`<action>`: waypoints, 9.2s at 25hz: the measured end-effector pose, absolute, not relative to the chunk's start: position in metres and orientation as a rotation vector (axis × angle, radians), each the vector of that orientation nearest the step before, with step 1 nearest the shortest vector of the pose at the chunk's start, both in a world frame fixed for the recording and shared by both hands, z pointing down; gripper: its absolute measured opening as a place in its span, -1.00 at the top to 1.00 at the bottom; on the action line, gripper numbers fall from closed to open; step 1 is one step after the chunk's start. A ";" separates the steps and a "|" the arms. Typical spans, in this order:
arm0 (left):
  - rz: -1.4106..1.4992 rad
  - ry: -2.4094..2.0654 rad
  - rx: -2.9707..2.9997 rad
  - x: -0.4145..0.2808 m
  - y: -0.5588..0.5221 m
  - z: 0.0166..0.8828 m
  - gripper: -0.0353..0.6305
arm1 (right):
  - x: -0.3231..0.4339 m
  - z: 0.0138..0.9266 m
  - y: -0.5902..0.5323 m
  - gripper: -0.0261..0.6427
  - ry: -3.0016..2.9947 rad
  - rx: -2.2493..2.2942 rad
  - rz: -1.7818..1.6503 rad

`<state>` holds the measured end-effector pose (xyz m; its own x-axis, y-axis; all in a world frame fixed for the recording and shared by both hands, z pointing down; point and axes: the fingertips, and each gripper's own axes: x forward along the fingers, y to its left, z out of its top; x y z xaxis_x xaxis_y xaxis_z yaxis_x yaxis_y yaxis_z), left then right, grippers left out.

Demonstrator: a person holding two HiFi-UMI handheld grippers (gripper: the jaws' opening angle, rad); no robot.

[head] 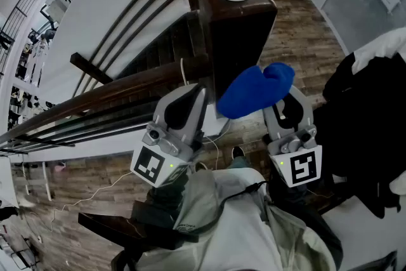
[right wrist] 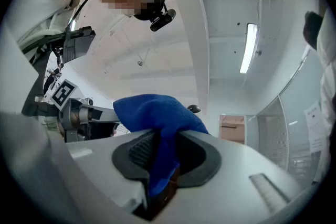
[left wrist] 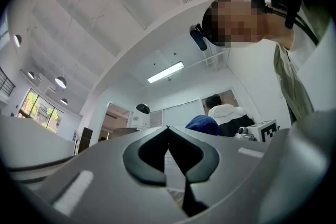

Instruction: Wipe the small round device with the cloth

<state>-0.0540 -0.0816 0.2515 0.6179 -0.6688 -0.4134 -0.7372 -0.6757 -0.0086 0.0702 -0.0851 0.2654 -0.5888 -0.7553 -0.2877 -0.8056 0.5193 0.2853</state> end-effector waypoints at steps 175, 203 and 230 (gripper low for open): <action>0.308 1.281 -2.578 -0.051 -0.246 0.185 0.89 | 0.091 0.146 -0.283 0.69 2.642 -1.656 1.576; 0.423 1.387 -2.634 -0.073 -0.166 0.257 0.89 | 0.072 0.230 -0.169 0.69 2.656 -1.459 1.090; 0.401 1.369 -2.716 -0.090 -0.121 0.305 0.89 | 0.032 0.298 -0.131 0.69 2.705 -1.574 0.918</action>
